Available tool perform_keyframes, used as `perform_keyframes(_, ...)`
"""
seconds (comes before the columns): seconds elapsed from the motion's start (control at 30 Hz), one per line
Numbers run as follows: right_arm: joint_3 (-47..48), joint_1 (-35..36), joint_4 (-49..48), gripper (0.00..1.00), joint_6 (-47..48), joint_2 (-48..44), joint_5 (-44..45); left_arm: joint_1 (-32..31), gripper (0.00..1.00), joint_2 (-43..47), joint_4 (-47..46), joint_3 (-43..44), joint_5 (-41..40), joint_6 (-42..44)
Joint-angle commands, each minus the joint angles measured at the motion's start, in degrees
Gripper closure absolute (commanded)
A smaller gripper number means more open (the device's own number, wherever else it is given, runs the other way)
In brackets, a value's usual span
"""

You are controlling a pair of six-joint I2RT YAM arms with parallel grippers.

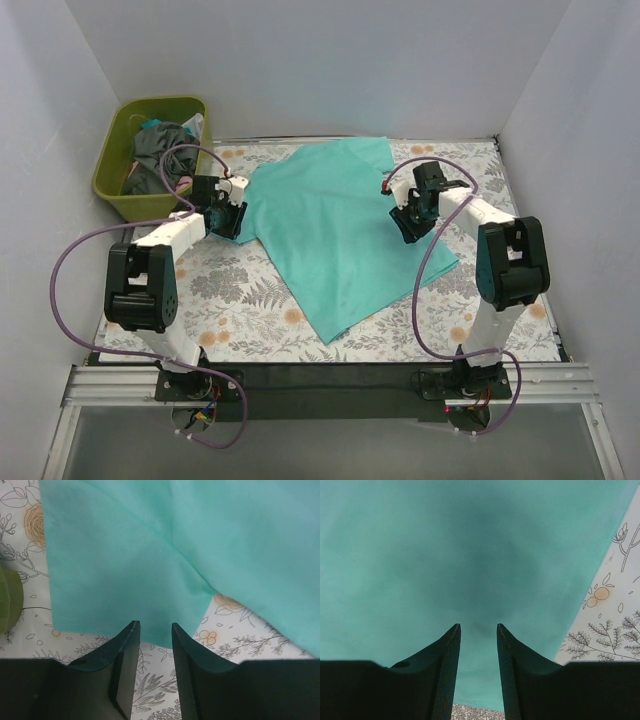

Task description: Fold and stack the t-shirts

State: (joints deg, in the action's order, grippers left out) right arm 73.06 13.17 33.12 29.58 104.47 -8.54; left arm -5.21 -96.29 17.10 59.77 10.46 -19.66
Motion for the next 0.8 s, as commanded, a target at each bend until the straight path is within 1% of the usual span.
perform_keyframes(0.0,3.1,-1.7,-0.3,0.64,-0.7,3.5,2.0,0.0,0.69,0.3,0.3,-1.7,-2.3,7.3)
perform_keyframes(0.1,6.3,-3.9,-0.5,0.66,0.6,9.2,5.0,-0.1,0.71,-0.2,1.8,-3.4,-1.5,12.1)
perform_keyframes(0.2,13.5,-6.1,-0.5,0.67,1.8,15.4,8.3,-1.0,0.73,-0.5,5.5,-4.1,-0.2,15.6)
perform_keyframes(0.27,20.5,-7.3,-0.5,0.67,2.6,19.3,11.6,-2.5,0.76,0.2,10.6,-3.5,2.4,17.1)
perform_keyframes(0.3,23.0,-7.4,-0.5,0.67,2.8,20.3,12.3,-3.4,0.76,0.7,12.4,-3.1,3.2,17.1)
perform_keyframes(0.33,28.1,-7.7,-0.4,0.67,2.6,21.7,13.0,-5.9,0.77,1.4,17.6,-2.3,6.6,17.1)
perform_keyframes(0.37,30.2,-7.9,-0.3,0.66,2.5,21.9,13.2,-7.2,0.77,2.1,20.1,-1.4,8.9,16.9)
perform_keyframes(0.43,32.8,-7.8,0.4,0.61,2.2,19.9,11.7,-8.5,0.74,5.7,23.0,2.1,15.6,12.3)
perform_keyframes(0.47,33.7,-7.8,1.0,0.55,2.2,18.6,10.1,-8.5,0.71,6.8,23.1,3.5,16.1,9.8)
perform_keyframes(0.5,33.5,-7.8,2.3,0.51,2.1,17.1,9.0,-8.3,0.68,7.8,23.4,5.9,16.2,7.7)
perform_keyframes(0.53,32.8,-7.8,2.9,0.45,1.6,13.4,7.1,-7.5,0.66,8.4,24.0,7.1,16.3,7.0)
perform_keyframes(0.57,30.2,-7.6,3.8,0.4,1.6,11.3,4.2,-6.7,0.56,8.9,23.8,7.7,16.2,6.4)
perform_keyframes(0.6,28.7,-7.5,4.8,0.31,1.7,9.4,2.3,-6.0,0.48,10.2,23.2,7.5,15.9,6.0)
perform_keyframes(0.63,26.9,-6.8,6.6,0.2,1.6,5.4,0.9,-5.4,0.43,10.7,21.5,6.8,14.9,6.3)
perform_keyframes(0.67,24.4,-6.2,7.0,0.14,1.3,3.4,-1.0,-5.4,0.41,10.9,20.7,6.0,12.7,7.0)
perform_keyframes(0.7,19.7,-5.5,7.4,0.13,1.1,1.5,-1.8,-5.3,0.39,10.8,20.0,4.8,11.7,8.0)
perform_keyframes(0.73,16.6,-3.8,7.7,0.14,0.9,-2.2,-2.5,-5.3,0.38,10.2,19.0,3.5,11.3,9.3)
perform_keyframes(0.77,14.2,-2.8,8.0,0.16,0.7,-3.9,-3.6,-5.4,0.37,9.5,18.7,3.1,11.0,9.6)
